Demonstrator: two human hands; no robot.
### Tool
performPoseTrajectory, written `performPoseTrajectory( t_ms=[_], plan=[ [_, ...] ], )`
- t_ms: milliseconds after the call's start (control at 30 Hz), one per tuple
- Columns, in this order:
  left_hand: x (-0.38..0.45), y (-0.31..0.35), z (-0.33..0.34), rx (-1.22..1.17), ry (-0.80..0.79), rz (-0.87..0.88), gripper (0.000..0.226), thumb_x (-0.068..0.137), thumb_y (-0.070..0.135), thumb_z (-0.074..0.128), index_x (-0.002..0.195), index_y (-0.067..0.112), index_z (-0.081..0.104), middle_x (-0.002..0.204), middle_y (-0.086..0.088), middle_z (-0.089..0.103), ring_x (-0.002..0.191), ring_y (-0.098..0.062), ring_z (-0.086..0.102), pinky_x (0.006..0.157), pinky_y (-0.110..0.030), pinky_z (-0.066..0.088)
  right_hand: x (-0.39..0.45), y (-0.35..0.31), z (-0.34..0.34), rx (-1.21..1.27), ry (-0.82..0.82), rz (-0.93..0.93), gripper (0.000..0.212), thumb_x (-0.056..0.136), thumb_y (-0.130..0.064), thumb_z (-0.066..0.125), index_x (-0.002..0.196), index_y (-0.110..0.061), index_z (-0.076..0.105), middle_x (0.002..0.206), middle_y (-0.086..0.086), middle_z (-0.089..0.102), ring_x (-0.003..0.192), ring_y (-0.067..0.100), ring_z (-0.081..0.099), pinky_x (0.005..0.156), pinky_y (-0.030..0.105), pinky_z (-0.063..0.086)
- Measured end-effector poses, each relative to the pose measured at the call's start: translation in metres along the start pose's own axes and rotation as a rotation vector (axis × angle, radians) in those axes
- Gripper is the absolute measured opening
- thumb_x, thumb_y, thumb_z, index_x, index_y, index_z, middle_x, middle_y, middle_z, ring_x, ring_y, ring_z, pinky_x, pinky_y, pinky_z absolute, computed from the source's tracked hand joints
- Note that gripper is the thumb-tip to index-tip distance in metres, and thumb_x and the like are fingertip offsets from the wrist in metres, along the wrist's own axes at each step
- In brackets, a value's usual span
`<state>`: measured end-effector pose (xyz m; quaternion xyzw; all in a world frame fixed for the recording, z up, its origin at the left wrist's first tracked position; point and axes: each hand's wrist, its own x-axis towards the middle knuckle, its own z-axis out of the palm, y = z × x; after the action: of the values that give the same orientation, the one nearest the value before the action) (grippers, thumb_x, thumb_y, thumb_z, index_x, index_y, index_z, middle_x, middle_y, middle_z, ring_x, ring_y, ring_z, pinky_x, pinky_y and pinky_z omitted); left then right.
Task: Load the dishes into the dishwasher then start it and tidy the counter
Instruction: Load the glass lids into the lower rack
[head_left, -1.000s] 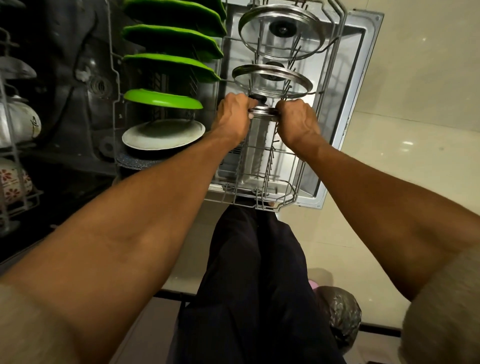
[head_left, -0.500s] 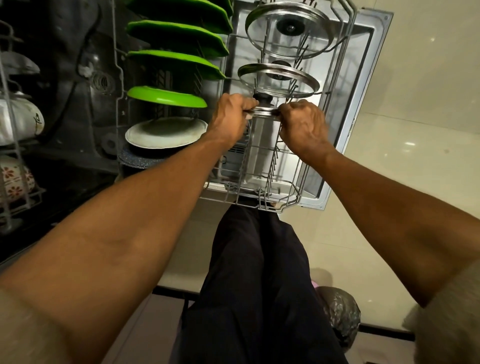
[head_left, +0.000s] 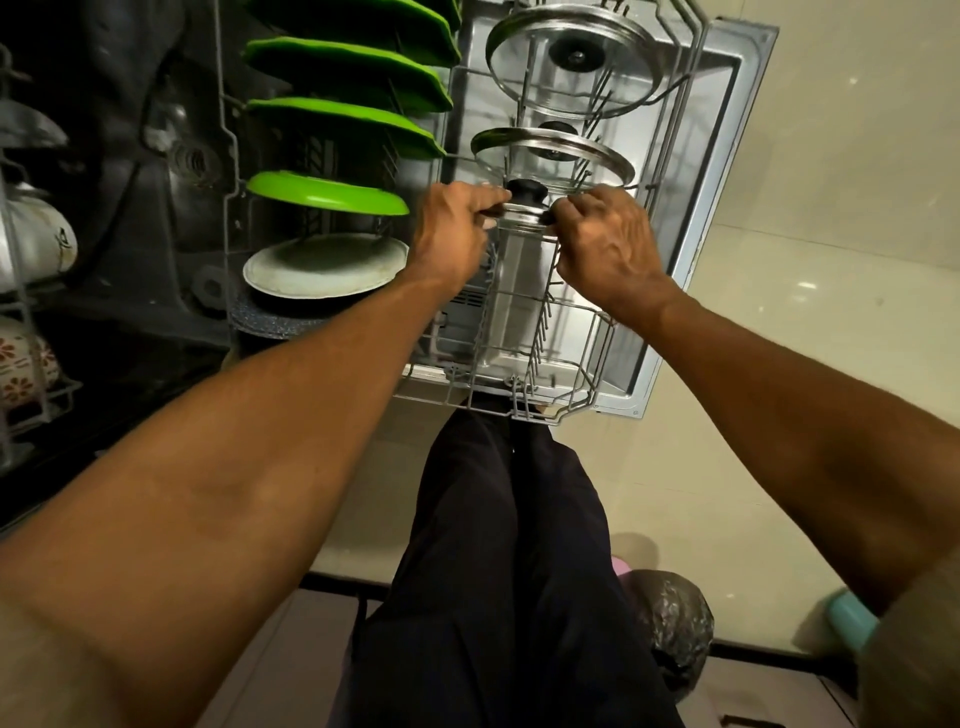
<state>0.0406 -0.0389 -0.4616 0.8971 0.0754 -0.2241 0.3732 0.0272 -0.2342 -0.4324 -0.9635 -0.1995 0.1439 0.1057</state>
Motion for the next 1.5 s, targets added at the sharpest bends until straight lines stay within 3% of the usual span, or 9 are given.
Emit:
performPoseTrajectory(
  t_ms=[100, 200, 433, 667, 867, 933, 1033, 1233, 1500],
  plan=[
    [0.002, 0.002, -0.003, -0.03, 0.001, 0.004, 0.04, 0.082, -0.012, 0.062, 0.113, 0.01, 0.074, 0.112, -0.009, 0.074, 0.101, -0.016, 0.07, 0.097, -0.03, 0.054, 0.0, -0.001, -0.001, -0.004, 0.027, -0.006, 0.023, 0.095, -0.017, 0.059, 0.112, -0.004, 0.067, 0.096, 0.014, 0.071, 0.089, 0.033, 0.062, 0.083, 0.041, 0.049],
    [0.001, 0.005, -0.009, 0.031, -0.037, 0.045, 0.031, 0.085, -0.01, 0.059, 0.111, 0.001, 0.074, 0.111, -0.019, 0.072, 0.106, -0.031, 0.067, 0.1, -0.039, 0.052, 0.002, -0.003, -0.001, 0.002, 0.041, -0.004, 0.021, 0.092, -0.016, 0.062, 0.109, -0.005, 0.068, 0.093, 0.013, 0.071, 0.087, 0.032, 0.062, 0.081, 0.04, 0.049],
    [0.001, -0.006, -0.004, 0.271, -0.137, -0.07, 0.032, 0.095, 0.006, 0.054, 0.123, 0.014, 0.067, 0.128, -0.02, 0.057, 0.116, -0.037, 0.054, 0.093, -0.035, 0.044, 0.015, -0.02, 0.004, 0.06, -0.105, 0.142, 0.023, 0.094, -0.017, 0.064, 0.117, -0.014, 0.067, 0.102, 0.008, 0.066, 0.098, 0.027, 0.057, 0.085, 0.039, 0.047],
    [0.009, 0.002, -0.007, 0.284, -0.214, -0.077, 0.038, 0.089, -0.003, 0.059, 0.119, 0.017, 0.07, 0.108, -0.013, 0.069, 0.1, -0.029, 0.065, 0.094, -0.042, 0.054, 0.011, -0.017, 0.005, 0.13, -0.169, 0.229, 0.025, 0.101, -0.02, 0.057, 0.125, -0.014, 0.063, 0.109, 0.007, 0.061, 0.103, 0.026, 0.057, 0.086, 0.037, 0.047],
    [-0.003, 0.016, -0.007, 0.278, -0.207, -0.082, 0.046, 0.088, -0.005, 0.055, 0.128, 0.016, 0.06, 0.117, -0.018, 0.062, 0.105, -0.035, 0.063, 0.093, -0.044, 0.054, 0.0, -0.025, 0.0, 0.152, -0.31, 0.329, 0.057, 0.09, -0.002, 0.063, 0.143, -0.006, 0.043, 0.124, 0.014, 0.058, 0.106, 0.03, 0.057, 0.087, 0.035, 0.047],
    [-0.01, 0.022, -0.006, 0.271, -0.161, -0.066, 0.051, 0.086, -0.007, 0.058, 0.133, 0.012, 0.054, 0.126, -0.017, 0.059, 0.113, -0.034, 0.06, 0.098, -0.04, 0.051, -0.004, -0.031, -0.004, 0.151, -0.334, 0.329, 0.074, 0.088, -0.007, 0.066, 0.152, -0.004, 0.03, 0.139, 0.018, 0.05, 0.121, 0.032, 0.051, 0.1, 0.036, 0.045],
    [-0.025, 0.025, -0.009, 0.265, -0.145, -0.014, 0.065, 0.084, -0.009, 0.057, 0.145, 0.007, 0.042, 0.145, -0.015, 0.048, 0.136, -0.03, 0.044, 0.113, -0.038, 0.037, -0.013, -0.045, -0.015, 0.114, -0.383, 0.323, 0.09, 0.088, -0.014, 0.064, 0.16, -0.004, 0.01, 0.164, 0.019, 0.02, 0.151, 0.032, 0.022, 0.125, 0.038, 0.021],
    [-0.074, 0.029, -0.03, 0.338, -0.204, -0.067, 0.076, 0.092, -0.005, 0.049, 0.158, 0.009, 0.014, 0.165, -0.01, 0.016, 0.153, -0.023, 0.012, 0.124, -0.038, 0.015, -0.039, -0.082, -0.044, 0.057, -0.429, 0.239, 0.094, 0.087, -0.02, 0.059, 0.16, -0.005, 0.002, 0.168, 0.018, 0.005, 0.155, 0.03, 0.006, 0.127, 0.042, 0.013],
    [-0.179, 0.063, -0.085, 0.315, -0.09, -0.093, 0.073, 0.094, -0.003, 0.042, 0.158, 0.009, 0.009, 0.166, -0.009, 0.009, 0.154, -0.021, 0.006, 0.125, -0.036, 0.011, -0.082, -0.154, -0.131, 0.036, -0.419, 0.094, 0.092, 0.092, -0.031, 0.052, 0.159, -0.003, -0.003, 0.167, 0.018, -0.005, 0.156, 0.029, 0.0, 0.127, 0.041, 0.008]
  ],
)
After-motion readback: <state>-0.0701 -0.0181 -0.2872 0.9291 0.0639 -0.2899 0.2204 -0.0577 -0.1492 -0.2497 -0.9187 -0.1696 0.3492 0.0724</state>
